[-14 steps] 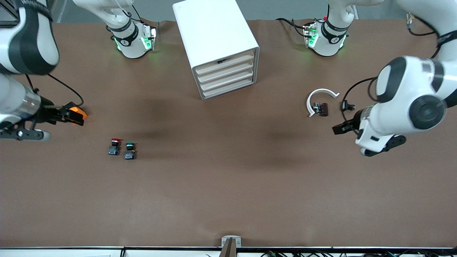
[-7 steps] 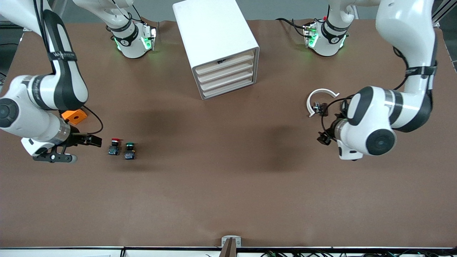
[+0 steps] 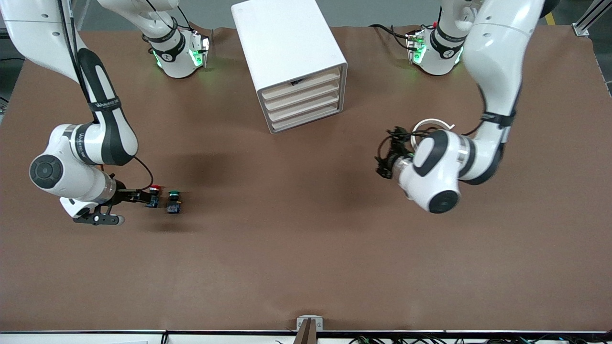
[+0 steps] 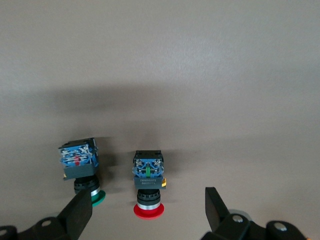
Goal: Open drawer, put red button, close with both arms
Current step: 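Grasp the red button with the right gripper while the left gripper pulls the drawer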
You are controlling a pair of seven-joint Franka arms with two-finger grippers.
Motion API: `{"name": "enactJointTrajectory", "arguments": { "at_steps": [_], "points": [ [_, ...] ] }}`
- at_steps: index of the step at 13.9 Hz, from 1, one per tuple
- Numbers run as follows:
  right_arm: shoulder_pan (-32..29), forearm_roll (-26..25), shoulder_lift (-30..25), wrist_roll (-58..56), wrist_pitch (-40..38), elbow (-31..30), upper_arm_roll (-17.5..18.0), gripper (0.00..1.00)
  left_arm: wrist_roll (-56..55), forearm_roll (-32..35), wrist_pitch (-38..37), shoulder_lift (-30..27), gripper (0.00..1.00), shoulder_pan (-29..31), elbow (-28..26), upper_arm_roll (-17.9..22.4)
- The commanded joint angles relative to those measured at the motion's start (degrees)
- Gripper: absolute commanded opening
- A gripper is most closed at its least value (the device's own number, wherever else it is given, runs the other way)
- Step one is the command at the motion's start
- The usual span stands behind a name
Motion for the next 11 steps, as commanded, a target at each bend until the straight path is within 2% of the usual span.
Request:
{"name": "enactJointTrajectory", "arguments": {
  "at_steps": [1,2,3,5,6,11],
  "points": [
    [-0.4,-1.1,0.6,0.5,1.1,-1.0,0.3,1.0,-10.0,-4.9,-1.1,3.0,0.91,-4.9,1.5,0.4],
    [-0.5,-1.1,1.3,0.5,2.0,-1.1,0.4,1.0,-14.0,-7.5,-1.1,4.0,0.77,-6.4,1.7,0.4],
    [-0.5,-1.1,2.3,0.5,3.6,-1.1,0.4,1.0,-17.4,-9.8,-1.1,4.6,0.68,-6.8,2.0,0.5],
    [-0.4,-1.1,3.5,0.5,5.7,-2.1,0.4,1.0,-22.5,-17.0,-1.1,5.2,0.57,-6.6,2.1,0.4],
    [-0.4,-1.1,3.6,0.5,6.8,-2.8,0.4,1.0,-25.1,-20.3,-1.2,5.5,0.56,-6.9,2.1,0.5],
    [-0.5,-1.1,5.8,0.6,9.3,-3.5,0.4,1.0,-29.1,-26.6,-1.2,8.7,0.56,-10.4,2.1,0.4]
  ]
}}
